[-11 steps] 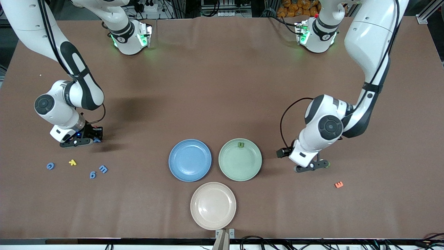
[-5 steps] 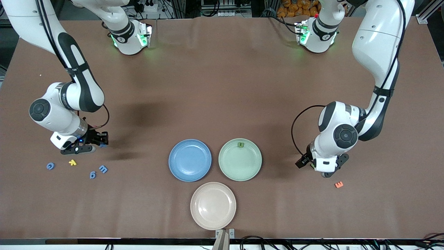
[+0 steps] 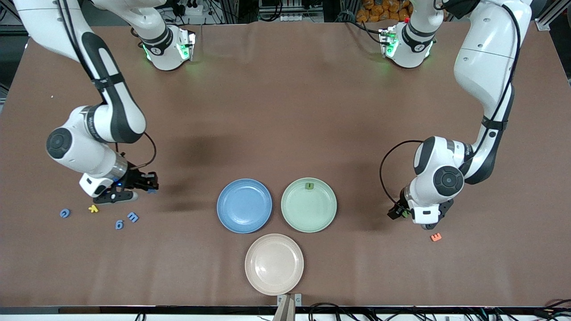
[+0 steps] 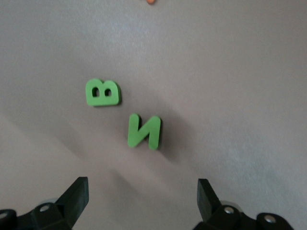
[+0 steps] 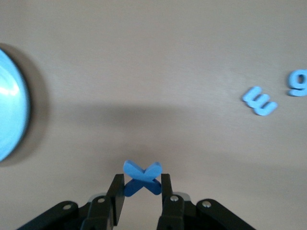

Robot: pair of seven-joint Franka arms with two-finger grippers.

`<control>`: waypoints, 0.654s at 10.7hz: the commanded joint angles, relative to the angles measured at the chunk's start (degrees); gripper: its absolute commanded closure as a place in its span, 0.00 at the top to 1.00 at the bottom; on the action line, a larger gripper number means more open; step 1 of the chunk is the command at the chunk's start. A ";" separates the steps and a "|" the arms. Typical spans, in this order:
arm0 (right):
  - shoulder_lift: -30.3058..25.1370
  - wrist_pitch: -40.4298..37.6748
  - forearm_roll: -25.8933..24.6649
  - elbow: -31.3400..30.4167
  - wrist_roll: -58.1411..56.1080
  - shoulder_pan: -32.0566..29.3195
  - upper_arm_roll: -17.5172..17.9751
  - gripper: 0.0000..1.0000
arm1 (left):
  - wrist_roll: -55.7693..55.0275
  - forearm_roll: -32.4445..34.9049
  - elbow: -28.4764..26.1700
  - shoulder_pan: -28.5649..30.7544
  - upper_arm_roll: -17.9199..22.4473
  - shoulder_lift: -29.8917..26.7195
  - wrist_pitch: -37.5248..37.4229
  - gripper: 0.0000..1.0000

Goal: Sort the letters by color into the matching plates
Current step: 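Carry the blue X to the blue plate while the left gripper reaches green N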

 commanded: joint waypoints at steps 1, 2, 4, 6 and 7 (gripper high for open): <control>3.41 -0.81 1.12 5.84 4.85 5.72 0.21 0.25 | -0.82 1.46 0.45 1.28 0.62 2.14 5.66 1.00; 4.38 -0.81 1.12 7.51 6.17 7.92 0.21 0.25 | -0.82 1.46 0.45 1.55 0.62 2.84 6.90 1.00; 7.54 -0.72 1.21 11.46 8.20 11.43 0.21 0.25 | -0.73 1.98 0.45 1.55 0.88 3.20 7.18 1.00; 11.23 -0.46 1.21 15.94 9.00 14.69 0.12 0.25 | -0.73 4.87 0.45 1.55 0.97 3.99 7.18 1.00; 12.81 -0.37 1.30 17.71 9.35 15.84 0.12 0.25 | -0.73 6.19 0.45 1.55 0.89 4.34 7.18 1.00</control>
